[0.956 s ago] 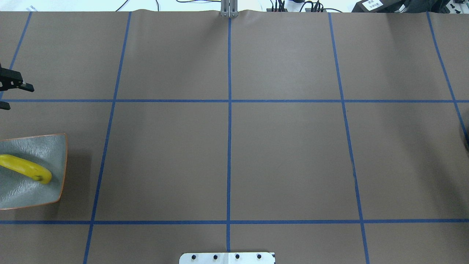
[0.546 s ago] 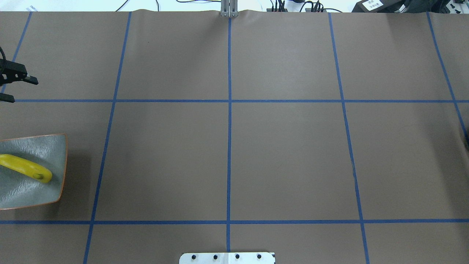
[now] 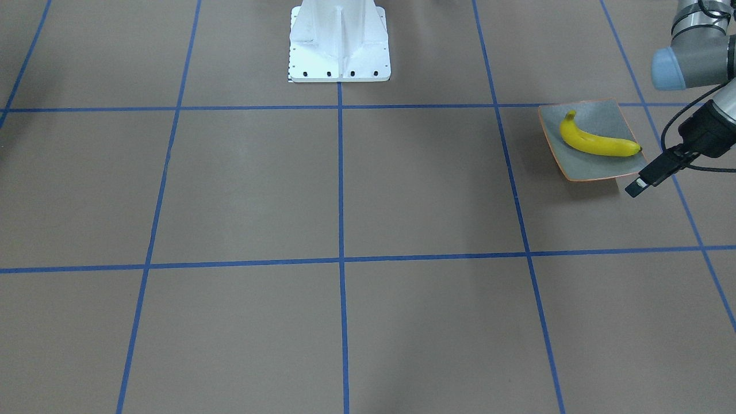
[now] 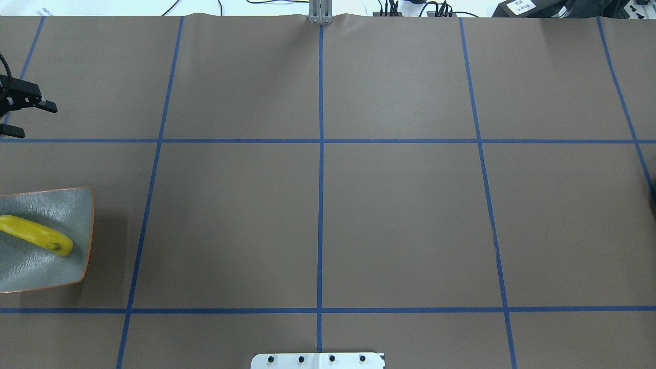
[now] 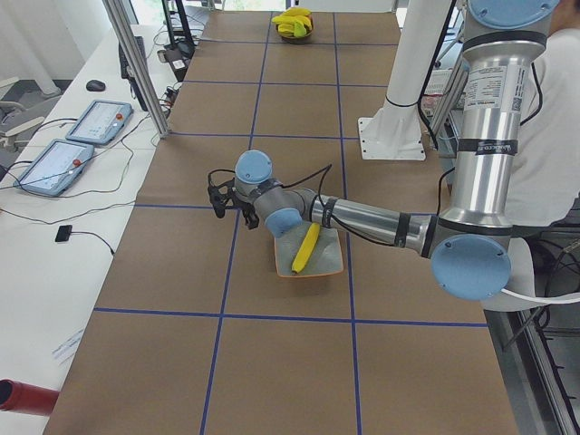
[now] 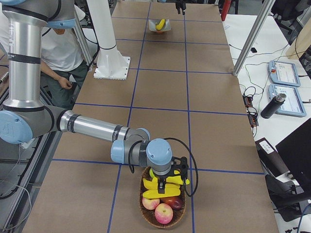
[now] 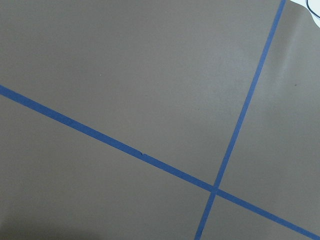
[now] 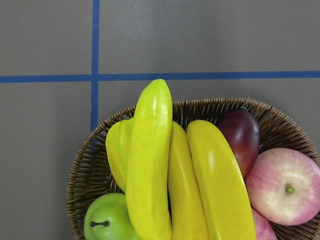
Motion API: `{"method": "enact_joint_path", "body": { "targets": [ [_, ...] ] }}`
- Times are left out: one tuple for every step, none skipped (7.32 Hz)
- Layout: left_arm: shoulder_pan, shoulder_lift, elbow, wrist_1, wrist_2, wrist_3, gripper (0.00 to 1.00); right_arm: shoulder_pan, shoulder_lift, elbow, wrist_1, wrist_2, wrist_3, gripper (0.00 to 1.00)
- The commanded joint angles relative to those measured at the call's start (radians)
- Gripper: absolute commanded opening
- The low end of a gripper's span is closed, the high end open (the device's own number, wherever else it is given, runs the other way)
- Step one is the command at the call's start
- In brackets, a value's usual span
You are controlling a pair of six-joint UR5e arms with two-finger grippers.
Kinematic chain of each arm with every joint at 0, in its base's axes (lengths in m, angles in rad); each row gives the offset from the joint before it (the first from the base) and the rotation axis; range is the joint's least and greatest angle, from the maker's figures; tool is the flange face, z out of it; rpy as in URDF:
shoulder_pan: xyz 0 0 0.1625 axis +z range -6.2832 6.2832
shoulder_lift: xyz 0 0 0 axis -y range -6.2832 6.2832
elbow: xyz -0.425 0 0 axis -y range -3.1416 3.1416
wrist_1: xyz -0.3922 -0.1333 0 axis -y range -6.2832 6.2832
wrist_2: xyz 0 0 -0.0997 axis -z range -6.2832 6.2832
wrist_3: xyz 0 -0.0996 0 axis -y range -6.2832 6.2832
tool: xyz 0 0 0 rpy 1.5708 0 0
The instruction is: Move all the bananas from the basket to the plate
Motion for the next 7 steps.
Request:
{"method": "enact_joint_path", "body": {
  "targets": [
    [-0.004, 0.001, -0.008, -0.001, -0.005, 0.000, 0.99, 0.012, 0.000, -0.116, 0.095, 0.012, -0.053, 1.00],
    [-0.005, 0.001, -0.012, -0.001, -0.005, 0.000, 0.99, 0.012, 0.003, -0.156, 0.147, 0.006, -0.048, 1.00],
    [-0.005, 0.001, -0.012, -0.001, -0.005, 0.000, 0.99, 0.012, 0.006, -0.161, 0.149, 0.008, -0.047, 1.00],
    [-0.005, 0.001, -0.014, -0.003, -0.005, 0.000, 0.99, 0.012, 0.006, -0.172, 0.148, 0.017, -0.042, 1.00],
    [-0.008, 0.003, -0.014, -0.003, -0.027, 0.000, 0.99, 0.010, 0.007, -0.167, 0.148, 0.047, 0.002, 1.00],
    [-0.030, 0.003, -0.014, -0.004, -0.053, 0.000, 0.99, 0.010, 0.007, -0.172, 0.156, 0.054, 0.013, 1.00],
    [-0.044, 0.003, -0.017, -0.004, -0.071, 0.000, 0.99, 0.010, 0.006, -0.182, 0.160, 0.062, 0.013, 1.00]
  ]
}}
